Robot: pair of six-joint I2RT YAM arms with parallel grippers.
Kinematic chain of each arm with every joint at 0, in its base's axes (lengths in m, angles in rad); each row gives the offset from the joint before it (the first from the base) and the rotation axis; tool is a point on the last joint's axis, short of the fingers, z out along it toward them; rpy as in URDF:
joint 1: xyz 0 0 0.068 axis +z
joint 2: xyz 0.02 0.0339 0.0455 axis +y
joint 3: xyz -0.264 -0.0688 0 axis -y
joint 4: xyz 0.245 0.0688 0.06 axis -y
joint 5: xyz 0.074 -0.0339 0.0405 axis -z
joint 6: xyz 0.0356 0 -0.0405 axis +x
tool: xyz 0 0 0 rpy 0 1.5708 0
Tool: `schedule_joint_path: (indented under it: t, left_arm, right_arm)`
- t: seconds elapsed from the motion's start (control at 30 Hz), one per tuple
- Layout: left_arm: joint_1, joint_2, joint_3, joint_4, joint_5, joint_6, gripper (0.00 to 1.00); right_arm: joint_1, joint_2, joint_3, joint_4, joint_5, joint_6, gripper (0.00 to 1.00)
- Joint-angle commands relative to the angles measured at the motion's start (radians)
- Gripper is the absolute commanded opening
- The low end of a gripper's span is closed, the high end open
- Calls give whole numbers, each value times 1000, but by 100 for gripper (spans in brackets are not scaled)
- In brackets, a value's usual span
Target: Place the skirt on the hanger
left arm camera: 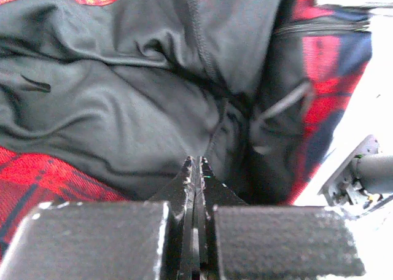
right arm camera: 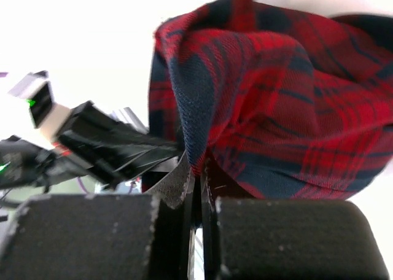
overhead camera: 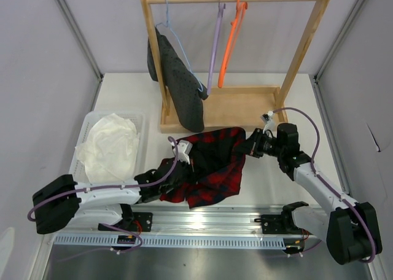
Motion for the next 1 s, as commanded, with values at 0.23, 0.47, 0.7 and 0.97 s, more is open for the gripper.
schedule_joint_path:
  t: [0.23, 0.47, 0.7, 0.97]
  left_arm:
    - [-77, 87, -64, 6, -208, -237, 0]
    - [-126, 233, 54, -66, -320, -325, 0]
    - [-129, 267, 82, -65, -363, -339, 0]
    - [-126, 342, 123, -36, -394, -382, 0]
  right_arm:
    - [60, -13, 21, -238, 335, -47, 37]
    - [121, -55, 188, -579, 608, -24, 74]
    - [241, -97, 291, -662, 633, 32, 72]
    - [367, -8, 248, -615, 697, 94, 71]
